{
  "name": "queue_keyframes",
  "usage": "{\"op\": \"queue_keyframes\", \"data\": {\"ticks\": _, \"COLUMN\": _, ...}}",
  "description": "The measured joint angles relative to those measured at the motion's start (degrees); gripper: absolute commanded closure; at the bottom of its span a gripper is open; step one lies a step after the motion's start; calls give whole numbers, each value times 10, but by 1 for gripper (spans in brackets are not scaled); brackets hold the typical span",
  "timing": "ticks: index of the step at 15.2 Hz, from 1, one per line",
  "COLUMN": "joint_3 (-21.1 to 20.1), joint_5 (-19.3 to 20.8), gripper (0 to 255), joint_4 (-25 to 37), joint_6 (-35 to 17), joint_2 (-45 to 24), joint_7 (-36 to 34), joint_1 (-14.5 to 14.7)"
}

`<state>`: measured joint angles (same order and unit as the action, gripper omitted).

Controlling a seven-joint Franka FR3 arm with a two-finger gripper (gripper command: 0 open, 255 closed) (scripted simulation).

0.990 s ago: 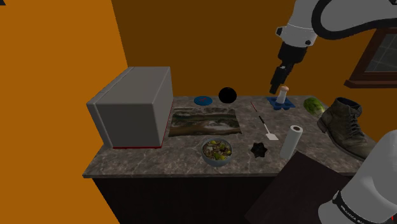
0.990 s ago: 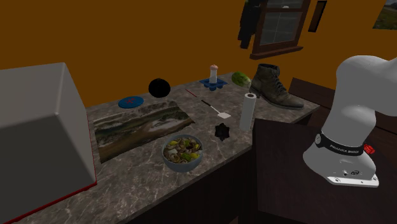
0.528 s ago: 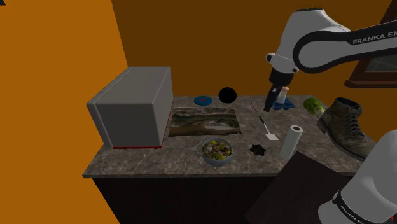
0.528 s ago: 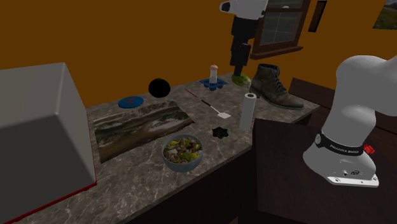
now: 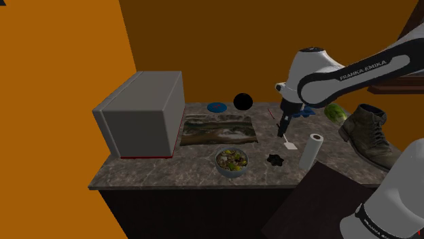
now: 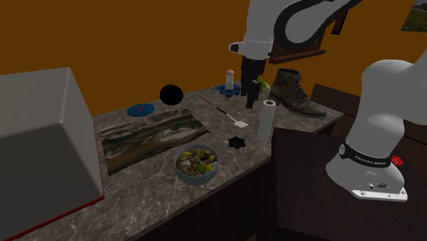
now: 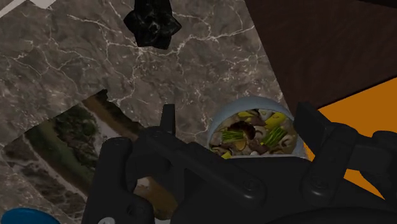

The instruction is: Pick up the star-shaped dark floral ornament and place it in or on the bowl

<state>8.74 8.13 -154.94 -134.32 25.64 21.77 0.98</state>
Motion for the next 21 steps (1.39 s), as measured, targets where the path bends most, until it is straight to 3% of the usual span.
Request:
{"op": "queue_keyframes", "data": {"ticks": 6, "joint_3": 30, "joint_5": -5, "gripper": 0, "joint_4": -7, "joint_6": -124, "joint_2": -130, "joint_7": 60, "joint_1": 10}}
{"op": "queue_keyframes", "data": {"ticks": 11, "joint_3": 51, "joint_5": -42, "gripper": 0, "joint_4": 5, "joint_6": -223, "joint_2": -254, "joint_7": 142, "joint_1": 15}}
{"op": "queue_keyframes", "data": {"ticks": 15, "joint_3": 36, "joint_5": -104, "gripper": 0, "joint_4": 33, "joint_6": -293, "joint_2": -363, "joint_7": 225, "joint_1": -1}}
{"op": "queue_keyframes", "data": {"ticks": 21, "joint_3": 3, "joint_5": -140, "gripper": 0, "joint_4": 52, "joint_6": -348, "joint_2": -439, "joint_7": 263, "joint_1": -28}}
